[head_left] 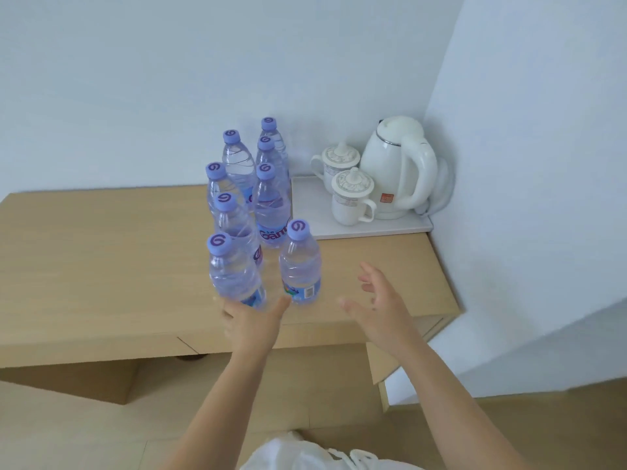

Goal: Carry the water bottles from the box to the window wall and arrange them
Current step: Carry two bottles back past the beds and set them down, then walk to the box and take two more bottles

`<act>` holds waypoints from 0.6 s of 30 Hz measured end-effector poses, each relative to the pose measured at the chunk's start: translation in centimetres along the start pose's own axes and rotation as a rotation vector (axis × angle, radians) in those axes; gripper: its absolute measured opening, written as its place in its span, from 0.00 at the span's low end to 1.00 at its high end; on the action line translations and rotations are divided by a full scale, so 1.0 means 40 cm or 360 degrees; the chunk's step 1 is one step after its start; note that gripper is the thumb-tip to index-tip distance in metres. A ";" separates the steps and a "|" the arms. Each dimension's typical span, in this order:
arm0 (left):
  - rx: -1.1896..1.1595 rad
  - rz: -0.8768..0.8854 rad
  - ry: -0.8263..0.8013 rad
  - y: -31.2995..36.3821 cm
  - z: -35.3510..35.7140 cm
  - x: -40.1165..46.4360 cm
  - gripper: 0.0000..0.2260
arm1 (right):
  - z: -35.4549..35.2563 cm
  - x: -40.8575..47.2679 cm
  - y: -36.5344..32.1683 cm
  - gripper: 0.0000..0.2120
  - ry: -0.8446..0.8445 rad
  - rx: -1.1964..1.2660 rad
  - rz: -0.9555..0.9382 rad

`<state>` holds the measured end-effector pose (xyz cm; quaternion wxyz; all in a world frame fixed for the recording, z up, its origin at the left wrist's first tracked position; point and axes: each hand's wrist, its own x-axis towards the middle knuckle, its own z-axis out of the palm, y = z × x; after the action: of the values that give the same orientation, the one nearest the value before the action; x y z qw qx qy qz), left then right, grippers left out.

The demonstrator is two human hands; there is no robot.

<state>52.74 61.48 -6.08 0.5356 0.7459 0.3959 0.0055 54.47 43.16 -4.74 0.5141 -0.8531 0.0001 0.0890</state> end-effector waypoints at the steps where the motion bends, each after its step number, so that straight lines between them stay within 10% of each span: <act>1: 0.0057 -0.0052 -0.0071 -0.010 0.030 -0.033 0.50 | -0.026 -0.025 0.014 0.32 0.0015 -0.0024 0.0014; 9: 0.1124 0.0688 -0.0899 -0.030 0.295 -0.353 0.29 | -0.278 -0.266 0.193 0.16 0.0241 -0.0129 0.0252; 18: 0.1402 0.1264 -0.1564 0.001 0.615 -0.682 0.20 | -0.634 -0.575 0.408 0.19 0.0671 -0.0360 0.0692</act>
<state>44.70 25.65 -5.19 0.2615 0.8932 -0.2194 -0.2927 34.20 11.11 -4.00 0.3737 -0.8844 0.2789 0.0176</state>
